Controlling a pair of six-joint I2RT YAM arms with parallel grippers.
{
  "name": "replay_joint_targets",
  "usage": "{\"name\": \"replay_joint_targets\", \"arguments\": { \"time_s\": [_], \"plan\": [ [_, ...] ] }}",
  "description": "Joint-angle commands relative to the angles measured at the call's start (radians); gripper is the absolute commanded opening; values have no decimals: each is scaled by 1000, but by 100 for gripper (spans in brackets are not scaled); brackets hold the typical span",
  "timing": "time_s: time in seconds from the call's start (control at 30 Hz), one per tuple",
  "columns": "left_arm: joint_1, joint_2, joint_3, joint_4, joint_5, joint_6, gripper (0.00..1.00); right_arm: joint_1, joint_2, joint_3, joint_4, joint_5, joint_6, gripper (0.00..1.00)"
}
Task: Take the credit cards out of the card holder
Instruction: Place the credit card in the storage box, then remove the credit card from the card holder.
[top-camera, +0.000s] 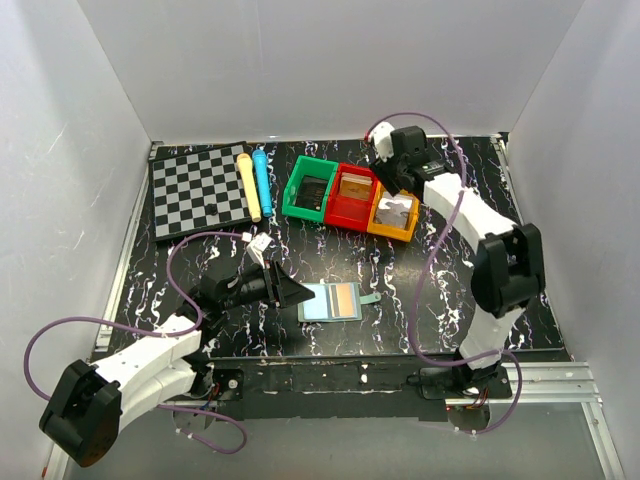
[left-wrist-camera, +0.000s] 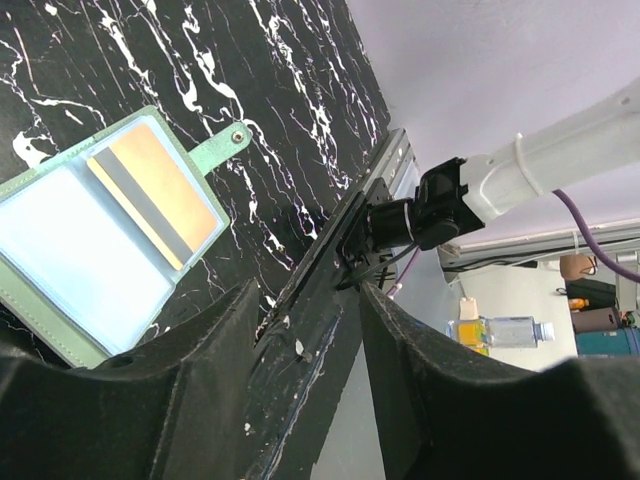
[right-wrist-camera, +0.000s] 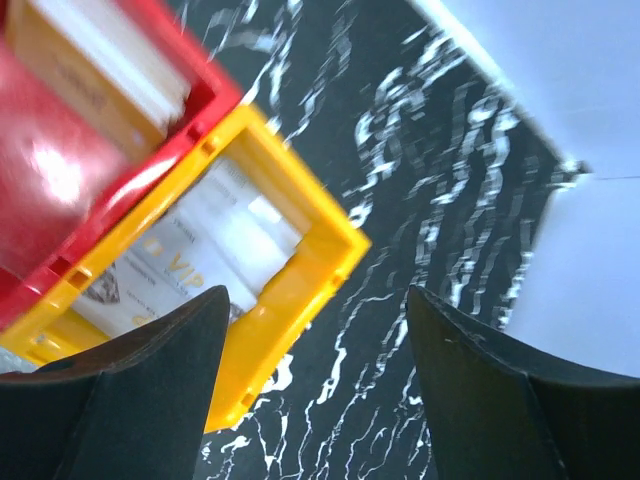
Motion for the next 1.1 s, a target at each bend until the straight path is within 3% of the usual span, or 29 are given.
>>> {"name": "replay_joint_targets", "arguments": {
  "time_s": [0.0,0.23,0.3,0.33,0.4,0.5,0.63,0.7,0.87,1.07],
  "plan": [
    [3,-20,22,-39,-23,10,46,97,-156,7,111,208,180,83],
    [3,-57,51,-126,-78,19,48,371,-99,64,-102,749,289,90],
    [3,-79,59,-164,-103,24,48,428,-76,110,-233,871,419,98],
    [3,-91,59,-183,-113,27,48,451,-76,154,-442,847,564,98],
    [3,-115,56,-212,-152,23,48,455,-146,130,-513,656,703,98],
    [4,-151,39,-224,-178,3,48,453,-396,-121,-286,332,731,98],
    [4,-166,16,-221,-196,-19,49,440,-697,-460,-47,26,835,98],
    [4,-146,24,-233,-192,-13,47,433,-739,-519,-36,-34,878,97],
    [4,-25,59,-244,-152,-2,41,427,-737,-617,-104,-99,967,82],
    [0,4,45,-194,-115,-27,40,280,-759,-823,7,-308,1088,69]
  ]
}}
